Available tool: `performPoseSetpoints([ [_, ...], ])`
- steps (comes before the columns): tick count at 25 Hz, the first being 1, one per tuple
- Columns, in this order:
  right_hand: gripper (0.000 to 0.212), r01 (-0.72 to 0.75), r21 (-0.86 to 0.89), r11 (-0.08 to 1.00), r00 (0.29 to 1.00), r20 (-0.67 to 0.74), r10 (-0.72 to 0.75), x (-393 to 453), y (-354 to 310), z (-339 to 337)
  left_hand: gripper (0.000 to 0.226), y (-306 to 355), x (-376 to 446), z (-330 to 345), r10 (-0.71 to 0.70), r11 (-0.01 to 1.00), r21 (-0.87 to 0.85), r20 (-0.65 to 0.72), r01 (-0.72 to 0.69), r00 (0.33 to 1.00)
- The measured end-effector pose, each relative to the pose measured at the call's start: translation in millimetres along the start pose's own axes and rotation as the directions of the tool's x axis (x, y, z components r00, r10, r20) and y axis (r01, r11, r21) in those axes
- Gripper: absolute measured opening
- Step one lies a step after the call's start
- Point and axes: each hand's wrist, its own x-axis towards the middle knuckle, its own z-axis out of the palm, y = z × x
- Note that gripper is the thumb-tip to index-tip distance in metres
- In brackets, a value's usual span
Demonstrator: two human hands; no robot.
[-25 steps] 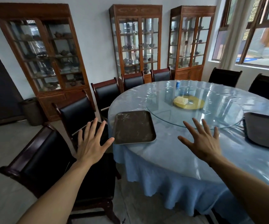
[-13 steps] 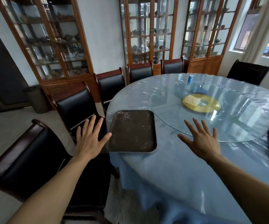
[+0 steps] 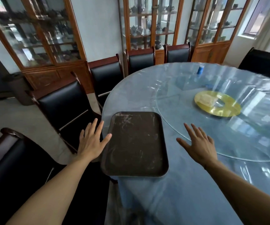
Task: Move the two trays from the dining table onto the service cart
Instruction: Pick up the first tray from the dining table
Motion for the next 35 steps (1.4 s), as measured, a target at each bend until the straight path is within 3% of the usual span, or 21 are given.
performPoseSetpoints([
  [6,0.084,-0.113,0.082,0.990,0.984,0.149,0.100,76,-31,60,0.089,-33,75,57,-0.034,0.995,-0.079,0.248,0.055,0.968],
  [12,0.091,-0.263,0.115,0.958,0.894,0.402,0.198,121,-37,123,0.097,-46,111,110,-0.130,0.905,-0.279,0.535,0.320,0.835],
  [17,0.091,-0.423,0.204,0.883,0.792,0.557,0.251,143,-38,151,0.094,-35,130,132,-0.221,0.817,-0.311,0.608,0.485,0.763],
  [22,0.085,-0.517,0.314,0.797,0.766,0.584,0.267,159,-44,165,0.089,-24,146,138,-0.344,0.754,-0.271,0.613,0.598,0.711],
  [26,0.076,-0.587,0.422,0.690,0.741,0.623,0.250,171,-50,170,0.090,-21,153,141,-0.356,0.672,-0.284,0.686,0.684,0.635],
  [28,0.085,-0.662,0.407,0.629,0.690,0.658,0.300,177,-53,168,0.091,-22,159,140,-0.367,0.600,-0.306,0.716,0.739,0.594],
  [32,0.088,-0.820,0.333,0.465,0.517,0.779,0.355,192,-54,159,0.098,-22,172,134,-0.384,0.431,-0.287,0.799,0.855,0.462],
  [35,0.092,-0.857,0.321,0.402,0.460,0.828,0.320,199,-53,154,0.111,-20,179,124,-0.357,0.372,-0.241,0.854,0.896,0.378],
])
